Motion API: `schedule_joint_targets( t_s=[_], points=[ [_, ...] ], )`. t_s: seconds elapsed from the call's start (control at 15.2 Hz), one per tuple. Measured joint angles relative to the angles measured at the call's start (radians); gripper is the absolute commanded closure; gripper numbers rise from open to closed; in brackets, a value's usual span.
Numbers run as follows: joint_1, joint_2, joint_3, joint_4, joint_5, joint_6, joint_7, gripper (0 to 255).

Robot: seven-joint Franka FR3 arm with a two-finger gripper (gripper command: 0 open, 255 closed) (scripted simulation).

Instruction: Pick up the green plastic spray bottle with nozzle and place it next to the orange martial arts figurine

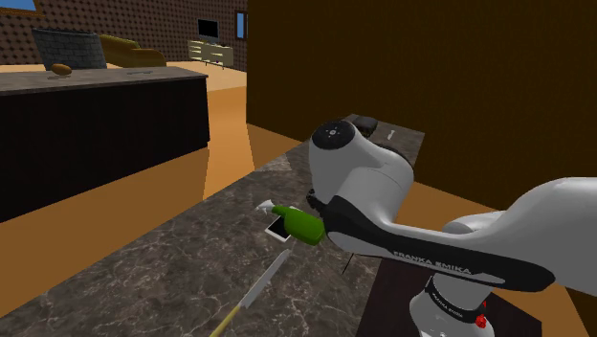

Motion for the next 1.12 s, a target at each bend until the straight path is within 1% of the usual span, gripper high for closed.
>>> schedule_joint_targets(
  t_s=[0.13, 0.4, 0.53, 0.59, 0.66, 0.73, 0.86, 0.92, 0.99, 1.06, 1.12],
  points=[
    [0.001, 0.067, -0.045, -0.031, -0.021, 0.088, -0.155, 0],
    [-0.036, 0.274, -0.142, -0.021, -0.093, 0.254, -0.532, 0],
    [-0.063, 0.401, -0.173, 0.005, -0.137, 0.322, -0.714, 0],
    [-0.087, 0.474, -0.179, 0.037, -0.167, 0.343, -0.799, 0],
    [-0.103, 0.544, -0.179, 0.064, -0.196, 0.361, -0.877, 0],
    [-0.132, 0.626, -0.17, 0.096, -0.235, 0.383, -0.95, 0],
    [-0.182, 0.794, -0.137, 0.191, -0.33, 0.377, -1.066, 0],
    [-0.196, 0.873, -0.125, 0.233, -0.38, 0.363, -1.121, 0],
    [-0.212, 0.974, -0.102, 0.287, -0.451, 0.347, -1.152, 0],
    [-0.215, 1.044, -0.097, 0.32, -0.506, 0.333, -1.18, 0],
    [-0.212, 1.085, -0.098, 0.334, -0.54, 0.331, -1.191, 0]
  ],
)
